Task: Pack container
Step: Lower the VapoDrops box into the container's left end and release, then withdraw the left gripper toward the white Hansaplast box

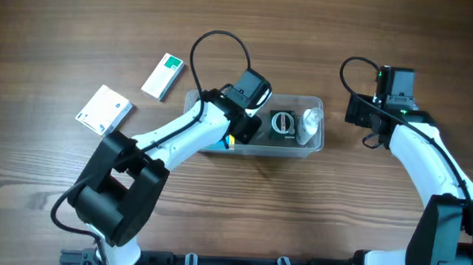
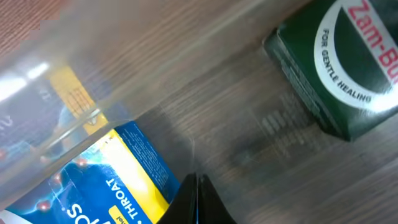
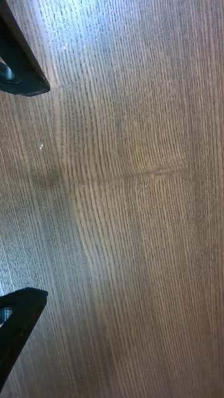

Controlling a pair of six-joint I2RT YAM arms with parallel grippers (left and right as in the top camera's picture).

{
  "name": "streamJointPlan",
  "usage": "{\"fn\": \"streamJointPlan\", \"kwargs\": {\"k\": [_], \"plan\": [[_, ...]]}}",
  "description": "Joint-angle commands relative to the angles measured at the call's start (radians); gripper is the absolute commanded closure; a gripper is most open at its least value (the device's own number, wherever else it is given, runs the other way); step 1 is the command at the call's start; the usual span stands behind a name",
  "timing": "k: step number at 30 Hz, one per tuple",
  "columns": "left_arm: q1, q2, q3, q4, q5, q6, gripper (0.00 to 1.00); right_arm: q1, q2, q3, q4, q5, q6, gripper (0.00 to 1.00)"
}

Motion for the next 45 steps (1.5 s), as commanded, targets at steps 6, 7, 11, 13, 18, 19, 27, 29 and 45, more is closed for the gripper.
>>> {"fn": "streamJointPlan", "kwargs": {"k": [6,7,11,13,18,19,27,29,45], "plan": [[-0.001,0.019,0.012,-0.010,-0.045,0.048,0.96,0.002,0.008,-0.004,0.005,0.017,-0.006,0.00],[-0.001,0.019,0.012,-0.017,-0.055,0.048,0.96,0.002,0.008,-0.004,0.005,0.017,-0.006,0.00],[-0.001,0.019,0.012,-0.031,-0.056,0.052,0.96,0.002,0.008,-0.004,0.005,0.017,-0.006,0.00],[-0.001,0.019,0.012,-0.032,-0.056,0.066,0.96,0.002,0.008,-0.004,0.005,0.017,-0.006,0.00],[-0.001,0.019,0.012,-0.047,-0.107,0.074,0.96,0.002,0.008,-0.004,0.005,0.017,-0.006,0.00],[-0.001,0.019,0.012,-0.051,-0.120,0.074,0.96,0.002,0.008,-0.004,0.005,0.017,-0.006,0.00],[-0.001,0.019,0.012,-0.080,-0.133,0.074,0.96,0.002,0.008,-0.004,0.005,0.017,-0.006,0.00],[-0.001,0.019,0.012,-0.084,-0.145,0.074,0.96,0.002,0.008,-0.004,0.005,0.017,-0.006,0.00],[0.028,-0.142,0.232,-0.276,-0.108,-0.076,0.94,0.002,0.008,-0.004,0.005,0.017,-0.006,0.00]]}}
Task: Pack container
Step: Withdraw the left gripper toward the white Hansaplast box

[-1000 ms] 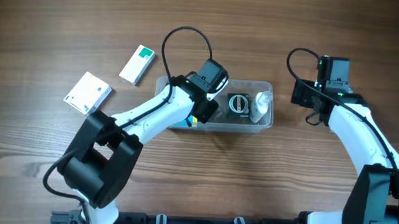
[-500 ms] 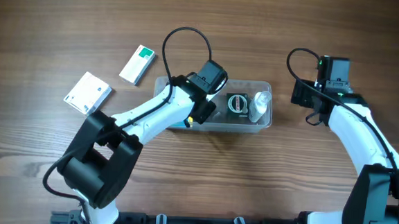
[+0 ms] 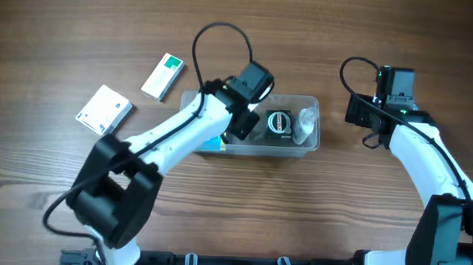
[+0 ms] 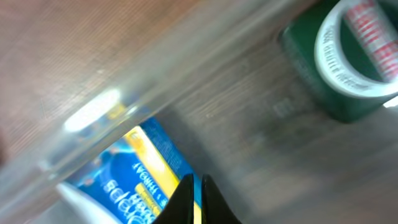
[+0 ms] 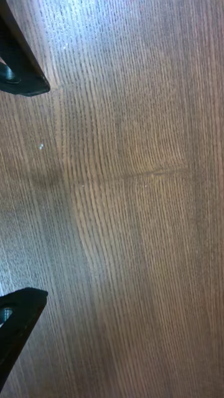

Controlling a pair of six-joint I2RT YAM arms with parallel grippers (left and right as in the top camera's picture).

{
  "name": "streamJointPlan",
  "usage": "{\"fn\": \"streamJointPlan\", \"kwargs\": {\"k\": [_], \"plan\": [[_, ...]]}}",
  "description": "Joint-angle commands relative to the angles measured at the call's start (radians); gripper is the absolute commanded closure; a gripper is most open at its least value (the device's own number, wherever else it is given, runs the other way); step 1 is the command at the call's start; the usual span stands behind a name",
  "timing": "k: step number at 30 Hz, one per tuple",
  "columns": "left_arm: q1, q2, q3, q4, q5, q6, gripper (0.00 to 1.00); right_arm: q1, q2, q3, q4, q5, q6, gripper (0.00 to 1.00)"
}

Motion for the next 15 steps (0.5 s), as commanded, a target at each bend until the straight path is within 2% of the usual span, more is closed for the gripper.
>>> {"fn": "streamJointPlan", "kwargs": {"k": [1,6,7,9,12,13,15], "plan": [[0.043,-0.136,0.112,-0.084,-0.028,-0.101,0.94,0.002,0.008,-0.004,0.004,0.017,-0.006,0.00],[0.219,-0.291,0.127,-0.182,-0.150,-0.210,0.92,0.002,0.008,-0.004,0.004,0.017,-0.006,0.00],[0.285,-0.323,0.127,-0.215,-0.152,-0.216,0.90,0.002,0.008,-0.004,0.004,0.017,-0.006,0.00],[0.543,-0.381,0.127,-0.320,-0.138,-0.259,0.89,0.002,0.008,-0.004,0.004,0.017,-0.006,0.00],[0.710,-0.373,0.126,-0.363,-0.066,-0.259,0.89,0.002,0.008,-0.004,0.004,0.017,-0.006,0.00],[0.776,-0.365,0.126,-0.371,-0.025,-0.259,0.85,0.002,0.008,-0.004,0.004,0.017,-0.006,0.00],[0.888,-0.341,0.126,-0.366,0.013,-0.259,0.66,0.002,0.008,-0.004,0.004,0.017,-0.006,0.00]]}}
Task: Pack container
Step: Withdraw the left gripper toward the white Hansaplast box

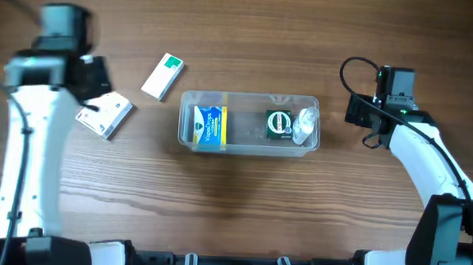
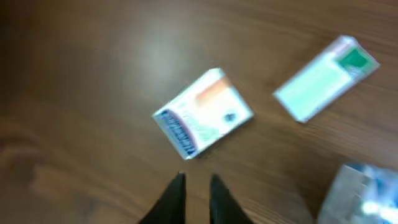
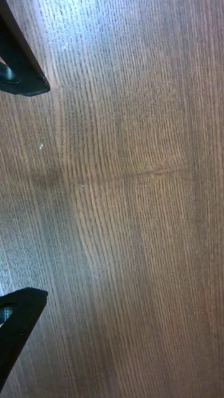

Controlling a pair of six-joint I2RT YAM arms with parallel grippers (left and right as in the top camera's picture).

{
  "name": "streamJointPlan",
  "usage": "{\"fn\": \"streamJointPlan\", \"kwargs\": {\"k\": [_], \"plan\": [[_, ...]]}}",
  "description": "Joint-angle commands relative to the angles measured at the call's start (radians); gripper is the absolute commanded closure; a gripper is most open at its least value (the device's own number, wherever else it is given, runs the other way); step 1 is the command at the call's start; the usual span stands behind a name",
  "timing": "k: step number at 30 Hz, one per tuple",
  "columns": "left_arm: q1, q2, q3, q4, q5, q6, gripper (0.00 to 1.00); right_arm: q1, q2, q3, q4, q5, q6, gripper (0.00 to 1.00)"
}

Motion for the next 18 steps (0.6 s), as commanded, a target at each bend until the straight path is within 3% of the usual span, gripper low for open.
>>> {"fn": "streamJointPlan", "kwargs": {"k": [1,2,3,4,6,8,11,13,14,15,18], "plan": [[0.151,0.030,0.005,0.007,0.100,-0.019,0.66,0.002,0.008,-0.004,0.004,0.017,-0.006,0.00],[0.175,0.041,0.005,0.013,0.105,-0.019,0.66,0.002,0.008,-0.004,0.004,0.017,-0.006,0.00],[0.200,0.056,0.005,0.014,0.106,-0.019,0.55,0.002,0.008,-0.004,0.004,0.017,-0.006,0.00],[0.217,0.074,0.005,0.014,0.105,-0.019,0.36,0.002,0.008,-0.004,0.004,0.017,-0.006,0.00],[0.243,0.108,0.005,0.023,0.104,-0.019,0.32,0.002,0.008,-0.004,0.004,0.017,-0.006,0.00],[0.262,0.147,0.005,0.040,0.104,-0.016,0.41,0.002,0.008,-0.004,0.004,0.017,-0.006,0.00],[0.291,0.221,0.005,0.062,0.104,-0.015,0.46,0.002,0.008,-0.004,0.004,0.017,-0.006,0.00],[0.312,0.280,0.005,0.074,0.105,-0.016,0.80,0.002,0.008,-0.004,0.004,0.017,-0.006,0.00],[0.319,0.303,0.005,0.077,0.106,-0.016,0.91,0.002,0.008,-0.004,0.004,0.017,-0.006,0.00],[0.324,0.326,0.005,0.080,0.106,-0.016,0.96,0.002,0.008,-0.004,0.004,0.017,-0.006,0.00],[0.326,0.402,0.005,0.089,0.108,-0.017,0.96,0.002,0.008,-0.004,0.004,0.017,-0.006,0.00]]}}
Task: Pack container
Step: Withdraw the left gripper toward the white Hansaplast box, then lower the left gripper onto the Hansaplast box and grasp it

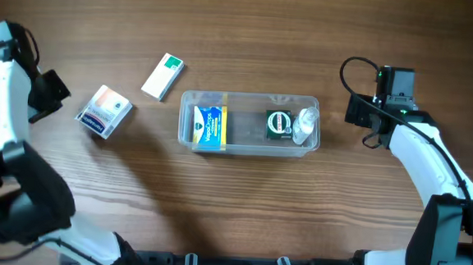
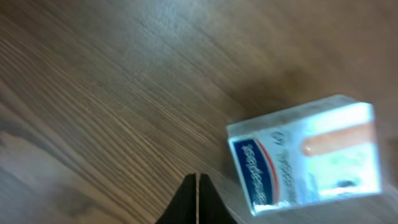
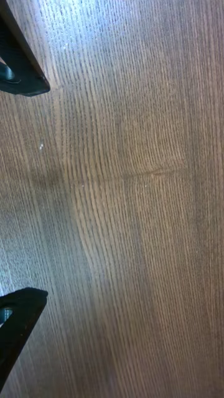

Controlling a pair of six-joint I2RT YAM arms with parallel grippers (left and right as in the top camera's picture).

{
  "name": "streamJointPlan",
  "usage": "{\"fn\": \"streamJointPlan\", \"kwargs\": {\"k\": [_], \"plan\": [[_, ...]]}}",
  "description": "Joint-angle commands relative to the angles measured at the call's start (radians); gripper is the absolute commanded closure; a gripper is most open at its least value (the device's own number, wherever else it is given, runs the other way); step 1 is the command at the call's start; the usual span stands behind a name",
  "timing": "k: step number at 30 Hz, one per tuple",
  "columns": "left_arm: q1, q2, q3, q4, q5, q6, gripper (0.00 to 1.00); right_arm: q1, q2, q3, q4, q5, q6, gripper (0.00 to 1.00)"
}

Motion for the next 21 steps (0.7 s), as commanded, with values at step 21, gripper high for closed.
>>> {"fn": "streamJointPlan", "kwargs": {"k": [21], "plan": [[0.008,0.169,-0.047,0.173,0.106,-0.002,0.96,0.002,0.008,-0.004,0.004,0.017,-0.006,0.00]]}}
